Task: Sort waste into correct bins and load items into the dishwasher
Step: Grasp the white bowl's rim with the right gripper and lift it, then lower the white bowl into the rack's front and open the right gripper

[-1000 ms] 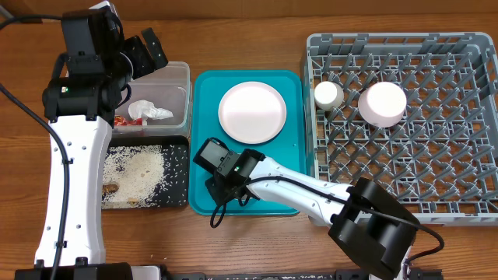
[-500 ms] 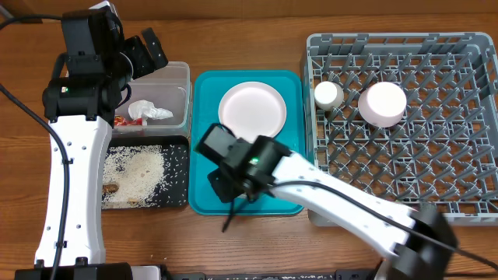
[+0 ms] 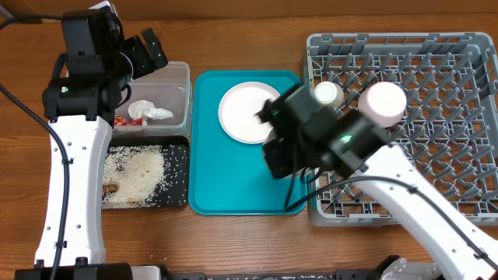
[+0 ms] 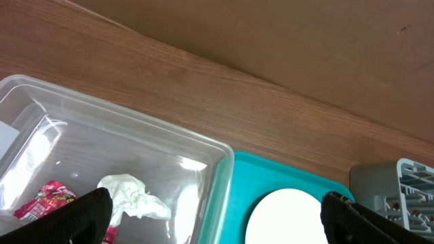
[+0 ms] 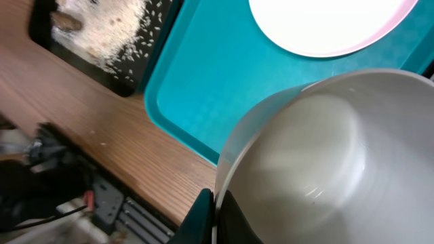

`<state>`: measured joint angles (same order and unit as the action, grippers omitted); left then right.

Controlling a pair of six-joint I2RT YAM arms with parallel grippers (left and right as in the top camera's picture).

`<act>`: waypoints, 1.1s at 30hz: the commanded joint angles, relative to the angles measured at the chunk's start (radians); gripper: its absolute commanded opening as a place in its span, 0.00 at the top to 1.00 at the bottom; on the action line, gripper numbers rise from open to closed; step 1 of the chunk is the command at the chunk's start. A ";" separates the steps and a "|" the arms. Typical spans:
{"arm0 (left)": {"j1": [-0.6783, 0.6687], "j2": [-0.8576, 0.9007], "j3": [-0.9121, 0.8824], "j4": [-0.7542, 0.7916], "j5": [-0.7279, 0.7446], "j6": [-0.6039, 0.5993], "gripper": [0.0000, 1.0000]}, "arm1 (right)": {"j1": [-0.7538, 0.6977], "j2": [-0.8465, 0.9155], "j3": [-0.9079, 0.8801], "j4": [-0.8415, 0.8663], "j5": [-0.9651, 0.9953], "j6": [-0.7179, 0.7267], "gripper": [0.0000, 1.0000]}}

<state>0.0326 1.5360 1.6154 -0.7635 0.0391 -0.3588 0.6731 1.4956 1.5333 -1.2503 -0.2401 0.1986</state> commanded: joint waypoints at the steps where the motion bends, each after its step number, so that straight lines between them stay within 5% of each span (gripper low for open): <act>1: -0.007 0.001 0.009 0.003 -0.014 0.015 0.00 | -0.093 -0.027 0.026 -0.003 -0.200 -0.111 0.96; 12: -0.007 0.001 0.009 0.003 -0.013 0.015 0.00 | -0.507 -0.027 -0.071 -0.084 -0.738 -0.357 0.96; 25: -0.007 0.001 0.009 0.003 -0.013 0.015 0.00 | -0.944 -0.027 -0.443 -0.091 -0.937 -0.625 0.96; 33: -0.007 0.001 0.009 0.003 -0.013 0.015 0.00 | -1.079 -0.026 -0.528 -0.082 -0.954 -0.661 0.96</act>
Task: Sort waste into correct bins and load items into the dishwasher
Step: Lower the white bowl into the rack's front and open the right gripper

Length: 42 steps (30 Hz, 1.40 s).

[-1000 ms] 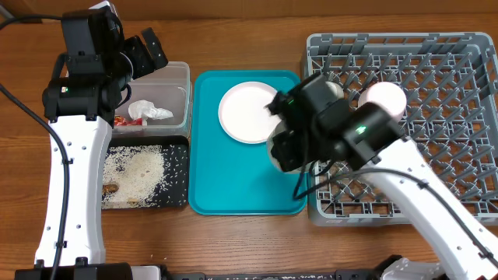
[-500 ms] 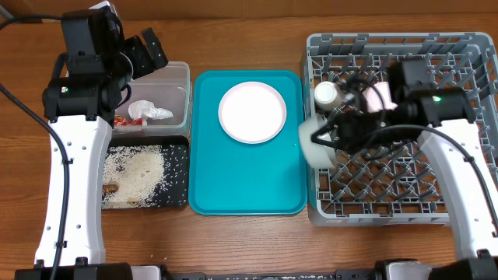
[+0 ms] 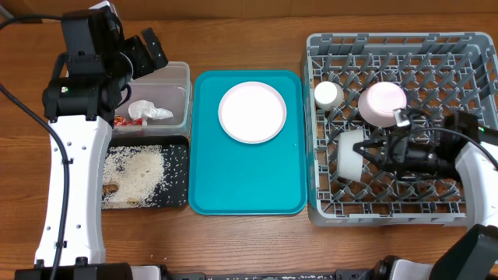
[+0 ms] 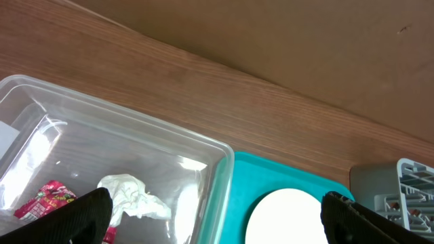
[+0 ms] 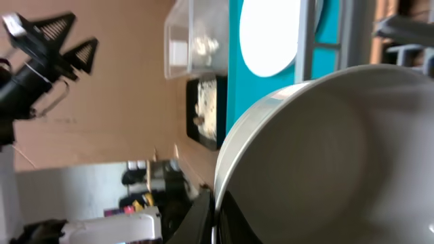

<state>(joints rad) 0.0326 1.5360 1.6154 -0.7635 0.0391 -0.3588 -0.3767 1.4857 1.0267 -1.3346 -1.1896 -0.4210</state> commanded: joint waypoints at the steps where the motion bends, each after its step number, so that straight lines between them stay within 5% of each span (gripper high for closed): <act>1: -0.007 0.001 0.009 0.003 -0.013 0.015 0.00 | -0.037 -0.016 -0.022 0.002 -0.001 -0.041 0.96; 7: -0.007 0.001 0.009 0.003 -0.013 0.015 0.00 | -0.067 -0.016 -0.022 -0.008 0.058 -0.031 0.96; 29: -0.007 0.001 0.009 0.003 -0.013 0.015 0.00 | -0.349 -0.016 0.010 0.022 0.153 0.034 0.56; 39: -0.007 0.001 0.009 0.003 -0.014 0.015 0.00 | -0.355 -0.016 0.121 0.082 0.323 0.280 0.56; 42: -0.007 0.001 0.009 0.003 -0.014 0.015 0.00 | -0.282 -0.017 0.177 0.031 0.386 0.280 0.65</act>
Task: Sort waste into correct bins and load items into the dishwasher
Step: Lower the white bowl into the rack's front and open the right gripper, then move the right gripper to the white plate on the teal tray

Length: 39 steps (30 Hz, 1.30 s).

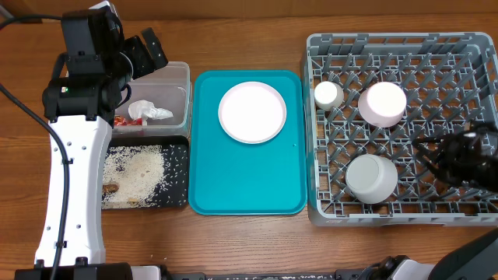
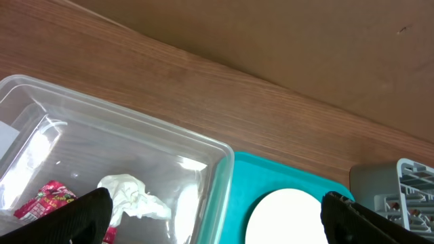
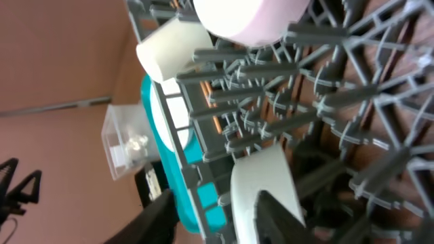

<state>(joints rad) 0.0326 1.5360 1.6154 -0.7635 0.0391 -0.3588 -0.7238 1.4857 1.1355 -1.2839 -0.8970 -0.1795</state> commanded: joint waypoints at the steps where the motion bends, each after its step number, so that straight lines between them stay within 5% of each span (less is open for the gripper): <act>1: -0.007 0.001 0.009 0.003 -0.014 0.015 0.00 | 0.091 -0.018 0.082 -0.033 0.116 0.039 0.68; 5: -0.007 0.001 0.009 0.003 -0.013 0.015 0.00 | 0.220 -0.018 0.096 -0.062 0.232 0.050 0.89; 9: -0.007 0.001 0.009 0.003 -0.014 0.015 0.00 | 0.349 -0.018 0.095 -0.076 0.306 0.061 0.95; 18: -0.007 0.001 0.009 0.004 -0.014 0.015 0.00 | 0.522 -0.018 0.095 -0.098 0.629 0.277 0.95; 30: -0.007 0.001 0.009 0.003 -0.013 0.015 0.00 | 0.551 -0.018 0.095 -0.113 1.003 0.507 0.95; 39: -0.007 0.001 0.009 0.003 -0.013 0.015 0.00 | 0.556 -0.018 0.111 -0.032 0.803 0.509 0.91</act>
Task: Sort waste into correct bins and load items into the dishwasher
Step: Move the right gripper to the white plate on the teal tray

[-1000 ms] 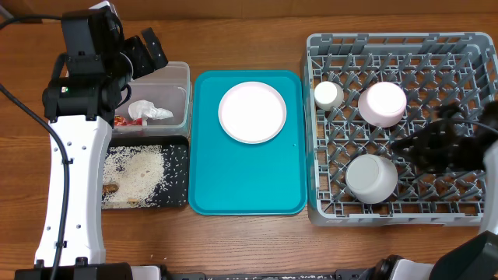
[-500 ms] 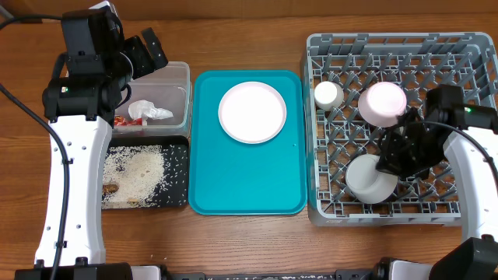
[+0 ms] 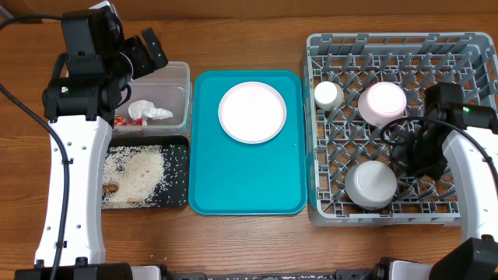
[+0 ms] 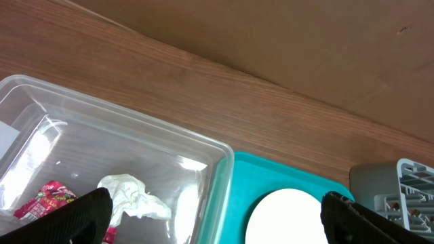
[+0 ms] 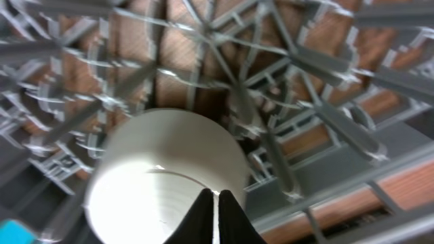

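In the grey dishwasher rack [image 3: 467, 47] a white bowl [image 3: 371, 184] lies tilted at the front left. My right gripper [image 3: 400, 161] sits at its right edge. In the right wrist view the fingers [image 5: 203, 210] stand pinched together on the bowl's [image 5: 163, 156] rim, shut on it. A pink bowl [image 3: 382, 103] and a small white cup [image 3: 327, 94] stand in the rack behind. A white plate [image 3: 251, 112] rests on the teal tray [image 3: 241, 187]. My left gripper [image 3: 144, 48] hangs open over the clear bin [image 3: 180, 74]; its fingers [image 4: 85, 213] frame the bin [image 4: 135, 156] and the plate [image 4: 285, 217].
The clear bin holds a crumpled white tissue [image 3: 149, 111] and a red wrapper [image 3: 123, 120]. In front of it a black bin [image 3: 175, 152] holds rice and food scraps. Rack tines rise all round the bowls.
My right gripper was open at the rack's right side, apart from the bowl. Now it is at the bowl's right edge and shut on its rim. The bowl sits slightly tilted. The left arm is unchanged.
My right gripper held the white bowl over the tray's right edge, then over the rack's front left. Then the bowl stood in the rack with the gripper open and drawn back to the right. Now the gripper is back on its rim. The left arm never moved.
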`<state>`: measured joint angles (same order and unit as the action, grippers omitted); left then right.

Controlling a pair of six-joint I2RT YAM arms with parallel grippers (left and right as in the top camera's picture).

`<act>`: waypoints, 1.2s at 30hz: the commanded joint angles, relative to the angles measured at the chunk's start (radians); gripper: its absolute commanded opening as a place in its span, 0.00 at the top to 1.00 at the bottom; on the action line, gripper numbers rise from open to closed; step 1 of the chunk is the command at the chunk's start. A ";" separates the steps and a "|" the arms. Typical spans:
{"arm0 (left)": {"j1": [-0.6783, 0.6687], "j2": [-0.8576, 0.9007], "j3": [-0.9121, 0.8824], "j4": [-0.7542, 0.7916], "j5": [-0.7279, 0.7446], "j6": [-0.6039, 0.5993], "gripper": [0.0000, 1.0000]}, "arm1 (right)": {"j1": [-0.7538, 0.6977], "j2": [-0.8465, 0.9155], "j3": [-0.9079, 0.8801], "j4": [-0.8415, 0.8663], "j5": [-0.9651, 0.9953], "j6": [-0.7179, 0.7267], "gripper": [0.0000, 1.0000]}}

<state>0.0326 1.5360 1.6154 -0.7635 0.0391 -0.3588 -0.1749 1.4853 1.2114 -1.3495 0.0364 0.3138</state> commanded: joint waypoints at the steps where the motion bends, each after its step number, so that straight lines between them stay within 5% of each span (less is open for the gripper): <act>1: -0.007 0.001 0.009 0.004 -0.014 0.015 0.00 | 0.011 -0.017 0.035 0.080 -0.269 0.016 0.89; 4: -0.007 0.001 0.009 0.003 -0.013 0.015 0.00 | 0.053 -0.017 0.034 0.188 -0.447 0.019 0.88; 10: -0.007 0.001 0.009 0.003 -0.013 0.015 0.00 | 0.256 -0.015 0.034 0.435 -0.438 0.111 0.88; 18: -0.007 0.001 0.009 0.003 -0.014 0.015 0.00 | 0.666 0.050 0.034 0.803 -0.049 0.113 0.87; 27: -0.007 0.001 0.009 0.004 -0.014 0.015 0.00 | 0.914 0.287 0.034 1.073 0.131 -0.024 0.67; 30: -0.007 0.001 0.009 0.003 -0.014 0.015 0.00 | 0.938 0.368 0.034 1.130 0.131 -0.114 0.55; 36: -0.007 0.001 0.009 0.003 -0.013 0.015 0.00 | 0.946 0.472 0.034 1.179 0.131 -0.219 0.49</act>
<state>0.0326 1.5360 1.6154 -0.7631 0.0360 -0.3588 0.7727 1.9339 1.2289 -0.1894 0.1444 0.1703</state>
